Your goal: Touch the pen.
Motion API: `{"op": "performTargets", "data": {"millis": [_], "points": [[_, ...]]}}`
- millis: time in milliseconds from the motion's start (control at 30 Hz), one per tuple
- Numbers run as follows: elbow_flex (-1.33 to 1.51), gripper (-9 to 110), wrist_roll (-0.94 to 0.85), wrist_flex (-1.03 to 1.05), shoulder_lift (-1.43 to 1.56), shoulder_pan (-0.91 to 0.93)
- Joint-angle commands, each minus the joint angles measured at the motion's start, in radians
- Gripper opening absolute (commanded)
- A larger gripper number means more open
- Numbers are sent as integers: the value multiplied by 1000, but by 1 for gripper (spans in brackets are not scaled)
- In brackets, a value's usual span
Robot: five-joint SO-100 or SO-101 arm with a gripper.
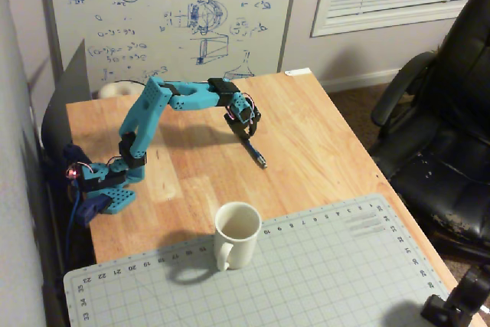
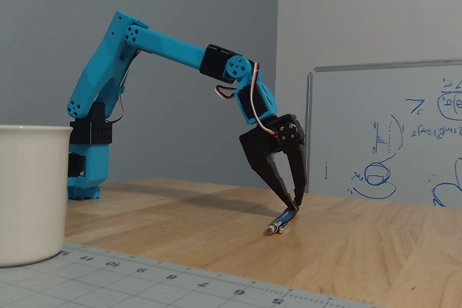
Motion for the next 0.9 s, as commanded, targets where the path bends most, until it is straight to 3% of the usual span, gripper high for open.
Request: {"op": "performTargets", "data": {"millis": [0, 867], "points": [[-87, 1, -9, -18, 25, 9], [-74, 1, -9, -20, 18, 5]]}}
